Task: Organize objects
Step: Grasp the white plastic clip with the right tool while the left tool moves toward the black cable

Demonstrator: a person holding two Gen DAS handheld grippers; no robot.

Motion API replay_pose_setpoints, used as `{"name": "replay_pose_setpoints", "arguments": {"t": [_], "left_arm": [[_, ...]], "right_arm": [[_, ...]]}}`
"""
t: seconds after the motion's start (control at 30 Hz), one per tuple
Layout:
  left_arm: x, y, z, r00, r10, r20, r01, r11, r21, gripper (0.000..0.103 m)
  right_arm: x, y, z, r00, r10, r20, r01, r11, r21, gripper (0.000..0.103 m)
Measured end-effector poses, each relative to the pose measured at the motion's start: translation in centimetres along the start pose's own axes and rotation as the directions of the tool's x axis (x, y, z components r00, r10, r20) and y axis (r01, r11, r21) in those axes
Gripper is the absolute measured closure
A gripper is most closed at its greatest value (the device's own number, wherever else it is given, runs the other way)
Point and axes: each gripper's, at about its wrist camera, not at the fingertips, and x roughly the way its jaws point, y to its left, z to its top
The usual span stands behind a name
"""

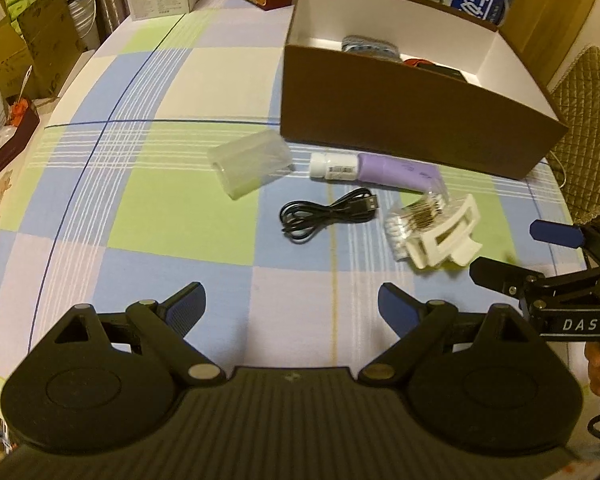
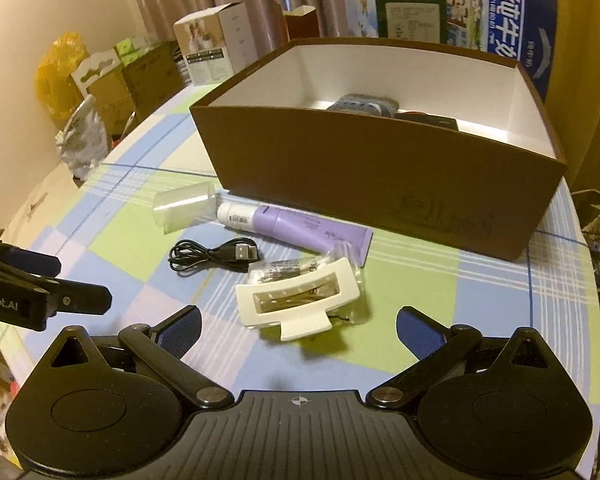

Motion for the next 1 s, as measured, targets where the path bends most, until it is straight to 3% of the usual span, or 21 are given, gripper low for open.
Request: {"name": "replay_pose_setpoints", "arguments": {"t": [0.37,0.73,0.87,1.0], "left_arm": [[2.0,1.5,0.6,1.000,0.010,-0.026,-0.011,1.000,-0.019,0.012],[3.6,1.9,1.2,0.999,0.015,-0.044,-0.016,1.000,-0.027,0.012],[4.2,1.6,1.5,0.999,0.010,-0.050,-0.011,0.999,-0.030,0.012],[4.7,1.3,2.0,0.998,-0.004,-0.057,0.002,0.999,-0.035,0.012]], "right_arm": [[3.5,0.7,0.3,0.999,-0.037,-0.028,0.033,0.992,-0.118,0.002],[6.0,1.1,0.3,0.998,-0.033,-0.051,0.024,0.986,-0.165,0.003],[6.5,1.3,0.4,0.997,-0.045,-0.056,0.035,0.985,-0.171,0.018],[6.1,0.9,0.5,0.998,-0.049,-0.039,0.042,0.987,-0.157,0.019]]}}
